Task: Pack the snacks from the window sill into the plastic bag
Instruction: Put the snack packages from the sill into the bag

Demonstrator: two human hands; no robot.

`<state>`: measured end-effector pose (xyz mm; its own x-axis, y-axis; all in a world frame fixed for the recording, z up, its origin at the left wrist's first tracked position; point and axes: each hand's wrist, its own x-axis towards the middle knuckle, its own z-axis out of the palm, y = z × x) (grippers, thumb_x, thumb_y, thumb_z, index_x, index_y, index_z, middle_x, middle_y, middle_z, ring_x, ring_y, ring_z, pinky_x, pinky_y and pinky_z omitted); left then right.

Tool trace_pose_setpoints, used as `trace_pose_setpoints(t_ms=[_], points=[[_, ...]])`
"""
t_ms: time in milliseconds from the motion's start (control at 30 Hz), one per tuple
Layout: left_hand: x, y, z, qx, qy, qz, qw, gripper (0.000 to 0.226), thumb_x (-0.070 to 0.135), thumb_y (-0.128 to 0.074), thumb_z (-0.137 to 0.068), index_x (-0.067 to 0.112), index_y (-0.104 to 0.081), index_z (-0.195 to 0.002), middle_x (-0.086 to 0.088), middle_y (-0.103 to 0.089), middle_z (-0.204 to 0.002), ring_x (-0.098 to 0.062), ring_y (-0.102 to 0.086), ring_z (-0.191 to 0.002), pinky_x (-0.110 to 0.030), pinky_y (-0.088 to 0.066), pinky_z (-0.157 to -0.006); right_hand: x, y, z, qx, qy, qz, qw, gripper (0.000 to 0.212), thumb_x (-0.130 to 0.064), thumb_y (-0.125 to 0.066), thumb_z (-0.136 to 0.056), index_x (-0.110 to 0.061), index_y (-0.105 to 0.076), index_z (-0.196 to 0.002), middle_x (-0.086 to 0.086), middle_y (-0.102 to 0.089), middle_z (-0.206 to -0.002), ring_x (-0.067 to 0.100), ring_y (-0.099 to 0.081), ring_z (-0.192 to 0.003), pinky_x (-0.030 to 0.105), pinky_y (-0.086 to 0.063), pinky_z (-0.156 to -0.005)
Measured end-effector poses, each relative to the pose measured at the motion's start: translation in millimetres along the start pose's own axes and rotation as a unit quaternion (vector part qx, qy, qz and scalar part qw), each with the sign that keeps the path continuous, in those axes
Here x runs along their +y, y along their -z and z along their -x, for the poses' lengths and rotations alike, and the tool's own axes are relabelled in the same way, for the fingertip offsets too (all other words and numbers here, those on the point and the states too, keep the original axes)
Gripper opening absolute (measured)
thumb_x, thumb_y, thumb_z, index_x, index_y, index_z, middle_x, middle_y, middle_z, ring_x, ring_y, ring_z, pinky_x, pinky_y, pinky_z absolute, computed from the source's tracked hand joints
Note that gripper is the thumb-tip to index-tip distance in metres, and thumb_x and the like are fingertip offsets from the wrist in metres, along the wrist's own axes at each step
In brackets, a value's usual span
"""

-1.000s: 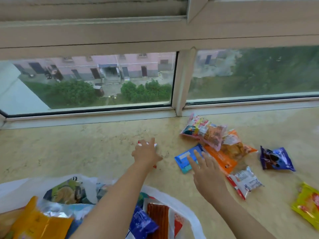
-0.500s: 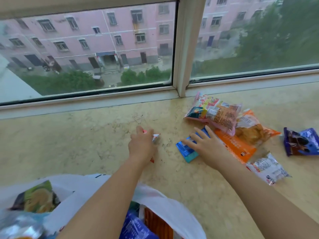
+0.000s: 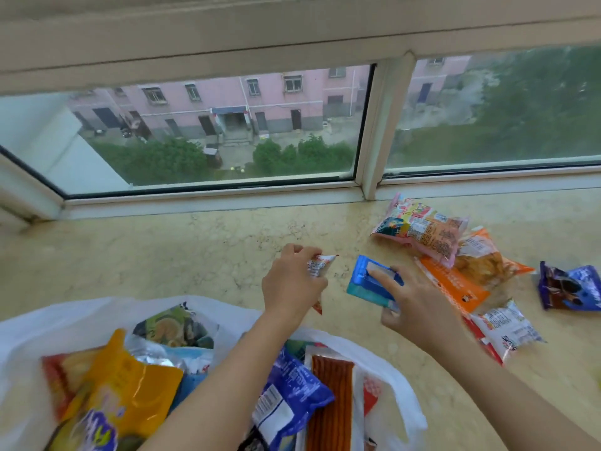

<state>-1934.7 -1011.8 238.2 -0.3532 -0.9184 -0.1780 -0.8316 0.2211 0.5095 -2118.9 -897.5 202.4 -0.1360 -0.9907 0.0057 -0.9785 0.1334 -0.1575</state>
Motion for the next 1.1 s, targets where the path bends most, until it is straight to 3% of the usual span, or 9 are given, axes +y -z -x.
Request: trace_pose_setpoints(t_ms=[167,400,567,733,833,933,1000,1033,1100], points=[[7,73,69,0.037,0.009,0.092,0.995,0.046,0.029,-0.065,-0.078,0.044,-0.057,-0.122,0.020,-0.050,-0.124,-0.002,-0.052,-0.093,-0.023,-0.046,-0.064,-37,83,22,0.043,0.058,0.015,0.997,0.068,-0.022,-0.083,-0.045,-0.023,-0.068,-0.112,0.012,-0.066,-0.104,0.033,-0.064,-0.072,0.031,-0.048,-0.052],[-26,141,144,0.099,0.036,0.045,0.993,0.045,0.032,-0.068,-0.076,0.043,-0.060,-0.119,0.022,-0.050,-0.120,-0.004,-0.056,-0.095,-0.025,-0.050,-0.062,-123,145,58,0.101,0.079,-0.094,0.987,0.056,-0.028,-0.069,-0.059,-0.026,-0.067,-0.115,0.008,-0.065,-0.112,0.026,-0.065,-0.076,0.029,-0.048,-0.046],[-54,134,177,0.038,0.041,-0.014,0.998,0.043,0.038,-0.067,-0.075,0.044,-0.060,-0.117,0.022,-0.050,-0.123,-0.003,-0.055,-0.099,-0.024,-0.048,-0.063,-182,118,88,0.043,0.094,-0.093,0.990,0.065,-0.027,-0.078,-0.042,-0.026,-0.070,-0.106,0.006,-0.067,-0.106,0.023,-0.066,-0.073,0.023,-0.046,-0.048],[-79,114,183,0.062,0.025,-0.128,0.990,0.046,0.036,-0.064,-0.081,0.040,-0.055,-0.126,0.015,-0.044,-0.135,-0.011,-0.047,-0.116,-0.028,-0.052,-0.074,-201,87,101,-0.024,0.054,-0.064,0.996,0.066,-0.030,-0.082,-0.032,-0.025,-0.072,-0.097,0.009,-0.069,-0.096,0.024,-0.065,-0.063,0.022,-0.045,-0.044],[-88,97,183,0.065,-0.014,-0.181,0.981,0.051,0.045,-0.056,-0.088,0.035,-0.046,-0.137,0.007,-0.037,-0.148,-0.017,-0.038,-0.131,-0.031,-0.045,-0.092,-201,69,102,-0.046,0.027,-0.047,0.997,0.067,-0.029,-0.085,-0.031,-0.022,-0.072,-0.097,0.013,-0.069,-0.094,0.027,-0.064,-0.062,0.025,-0.047,-0.044],[-99,79,185,0.075,-0.053,-0.232,0.968,0.058,0.052,-0.036,-0.094,0.028,-0.036,-0.146,0.000,-0.027,-0.157,-0.021,-0.027,-0.143,-0.039,-0.034,-0.106,-195,54,102,-0.060,0.003,-0.031,0.998,0.065,-0.030,-0.088,-0.039,-0.019,-0.071,-0.101,0.017,-0.069,-0.102,0.032,-0.068,-0.076,0.034,-0.055,-0.053],[-105,69,187,0.072,-0.059,-0.226,0.970,0.063,0.058,-0.023,-0.094,0.027,-0.032,-0.148,-0.005,-0.027,-0.157,-0.022,-0.024,-0.144,-0.044,-0.027,-0.109,-192,44,105,-0.060,0.016,-0.023,0.998,0.046,-0.038,-0.076,-0.068,-0.016,-0.070,-0.108,0.017,-0.068,-0.110,0.034,-0.069,-0.091,0.042,-0.058,-0.068],[-108,67,186,0.060,-0.057,-0.228,0.970,0.066,0.061,-0.017,-0.095,0.027,-0.026,-0.150,-0.006,-0.026,-0.157,-0.023,-0.022,-0.145,-0.045,-0.022,-0.110,-191,38,109,-0.060,0.020,-0.026,0.998,0.040,-0.044,-0.055,-0.087,-0.016,-0.069,-0.113,0.015,-0.067,-0.115,0.032,-0.067,-0.098,0.045,-0.057,-0.074],[-111,65,186,0.037,-0.055,-0.231,0.971,0.071,0.067,-0.009,-0.094,0.027,-0.016,-0.152,-0.007,-0.023,-0.158,-0.023,-0.018,-0.145,-0.046,-0.015,-0.113,-192,34,115,-0.102,0.009,-0.039,0.994,0.065,-0.049,-0.012,-0.101,-0.017,-0.065,-0.123,0.008,-0.064,-0.125,0.027,-0.064,-0.111,0.047,-0.055,-0.082]])
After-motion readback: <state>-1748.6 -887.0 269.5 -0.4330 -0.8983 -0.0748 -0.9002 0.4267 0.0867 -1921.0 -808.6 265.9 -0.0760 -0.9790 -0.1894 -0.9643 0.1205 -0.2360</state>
